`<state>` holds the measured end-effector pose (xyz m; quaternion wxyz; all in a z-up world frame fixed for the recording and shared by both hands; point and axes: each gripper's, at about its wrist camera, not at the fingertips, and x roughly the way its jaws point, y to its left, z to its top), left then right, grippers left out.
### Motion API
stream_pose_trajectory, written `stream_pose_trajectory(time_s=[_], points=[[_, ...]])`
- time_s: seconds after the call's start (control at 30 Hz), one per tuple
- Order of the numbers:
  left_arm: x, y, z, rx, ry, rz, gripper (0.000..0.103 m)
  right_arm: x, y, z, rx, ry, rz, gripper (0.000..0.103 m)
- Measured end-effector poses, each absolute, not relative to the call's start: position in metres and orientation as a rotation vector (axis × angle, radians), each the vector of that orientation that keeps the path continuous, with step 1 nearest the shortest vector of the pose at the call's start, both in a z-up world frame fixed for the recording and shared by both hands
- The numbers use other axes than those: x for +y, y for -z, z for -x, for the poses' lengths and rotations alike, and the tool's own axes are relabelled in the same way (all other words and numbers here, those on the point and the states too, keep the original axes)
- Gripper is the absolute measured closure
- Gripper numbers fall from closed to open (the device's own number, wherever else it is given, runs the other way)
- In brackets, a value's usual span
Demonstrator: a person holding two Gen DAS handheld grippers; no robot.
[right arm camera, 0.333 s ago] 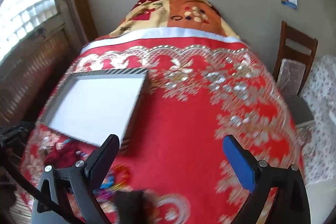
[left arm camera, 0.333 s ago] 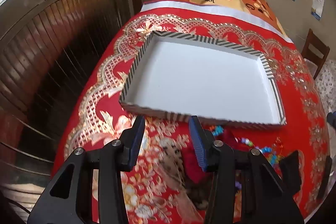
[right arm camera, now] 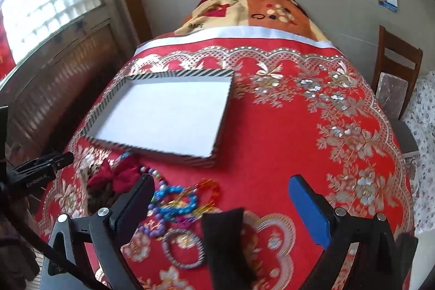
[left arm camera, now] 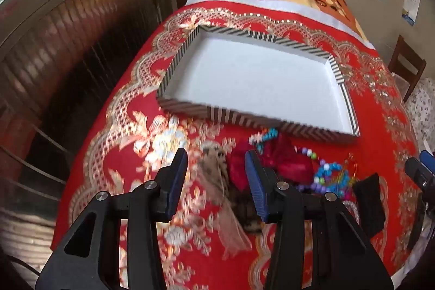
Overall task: Organize jewelry
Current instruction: 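Move left tool toward brown scrunchie while right tool approaches black velvet pillow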
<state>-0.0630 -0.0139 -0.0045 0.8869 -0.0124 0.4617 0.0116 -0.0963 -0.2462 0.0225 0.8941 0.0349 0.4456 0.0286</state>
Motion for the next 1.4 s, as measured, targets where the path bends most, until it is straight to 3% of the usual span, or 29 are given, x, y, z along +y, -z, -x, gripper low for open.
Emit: stream_pose_trajectory(time_s=[1.4], points=[[-0.029,-0.007,0.101,0.941,-0.032,-0.037,0.06,-0.214,-0.019,0.118,0.957,-0.057,-0.021,0.005]])
